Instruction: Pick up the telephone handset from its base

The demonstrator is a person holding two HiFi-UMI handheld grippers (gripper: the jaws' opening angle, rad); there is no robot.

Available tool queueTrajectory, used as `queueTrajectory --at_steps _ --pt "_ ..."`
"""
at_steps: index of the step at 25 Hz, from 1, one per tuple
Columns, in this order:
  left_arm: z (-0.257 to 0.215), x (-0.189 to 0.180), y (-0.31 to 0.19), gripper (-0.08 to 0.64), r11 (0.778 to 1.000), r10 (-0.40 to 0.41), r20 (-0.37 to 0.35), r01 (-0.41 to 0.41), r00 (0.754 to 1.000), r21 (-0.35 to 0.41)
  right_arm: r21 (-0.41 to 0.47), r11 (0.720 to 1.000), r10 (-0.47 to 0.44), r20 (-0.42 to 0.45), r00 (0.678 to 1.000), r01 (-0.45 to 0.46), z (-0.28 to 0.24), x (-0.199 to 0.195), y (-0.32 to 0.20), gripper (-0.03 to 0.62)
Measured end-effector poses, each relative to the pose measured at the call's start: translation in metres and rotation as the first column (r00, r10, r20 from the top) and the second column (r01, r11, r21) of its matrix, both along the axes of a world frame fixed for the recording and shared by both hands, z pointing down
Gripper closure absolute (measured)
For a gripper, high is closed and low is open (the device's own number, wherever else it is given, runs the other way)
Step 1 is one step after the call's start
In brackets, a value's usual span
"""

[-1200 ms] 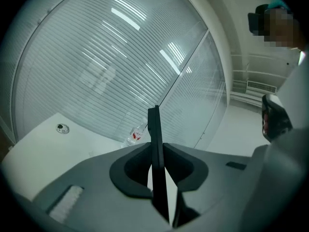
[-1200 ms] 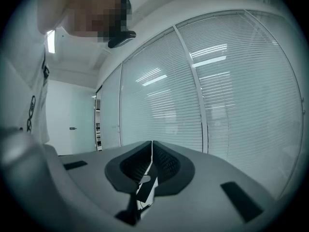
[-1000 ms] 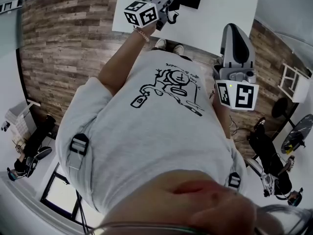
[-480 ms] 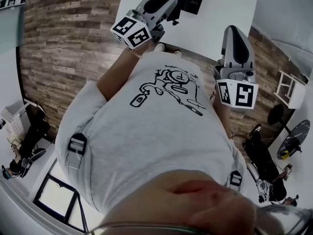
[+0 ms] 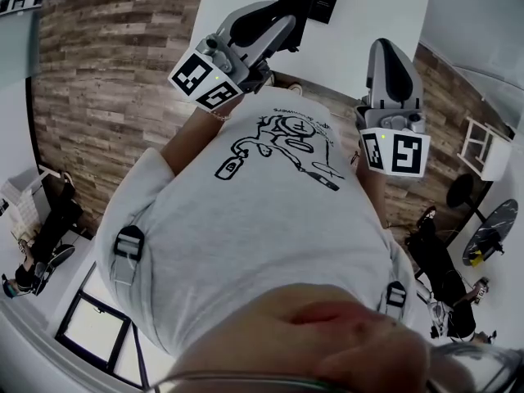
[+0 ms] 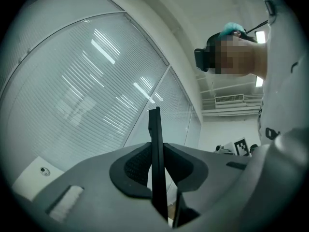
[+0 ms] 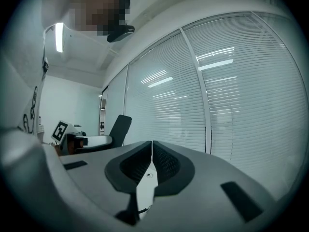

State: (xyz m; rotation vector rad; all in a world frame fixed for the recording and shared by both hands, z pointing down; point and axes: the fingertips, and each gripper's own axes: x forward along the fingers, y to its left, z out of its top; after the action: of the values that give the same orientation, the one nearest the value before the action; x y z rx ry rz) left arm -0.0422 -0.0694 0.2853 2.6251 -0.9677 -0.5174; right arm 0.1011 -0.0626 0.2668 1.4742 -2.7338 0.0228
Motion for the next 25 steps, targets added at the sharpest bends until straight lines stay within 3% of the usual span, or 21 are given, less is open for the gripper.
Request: queueTrajectory --at_steps 5,25 --pt "-0.014 0.003 0.014 0.488 0.999 0.020 -0.002 -0.020 1.000 0.031 -0.007 1.000 -0.003 -0.002 1.000 0.003 0.002 -0.002 -0.001 0.586" --pt "-0.009 0.001 0.013 0.488 0.999 0.030 0.011 -0.030 1.000 0.018 -0.001 0.999 -0.035 -0.051 0.998 0.035 0.005 -0.016 -0.003 0.586"
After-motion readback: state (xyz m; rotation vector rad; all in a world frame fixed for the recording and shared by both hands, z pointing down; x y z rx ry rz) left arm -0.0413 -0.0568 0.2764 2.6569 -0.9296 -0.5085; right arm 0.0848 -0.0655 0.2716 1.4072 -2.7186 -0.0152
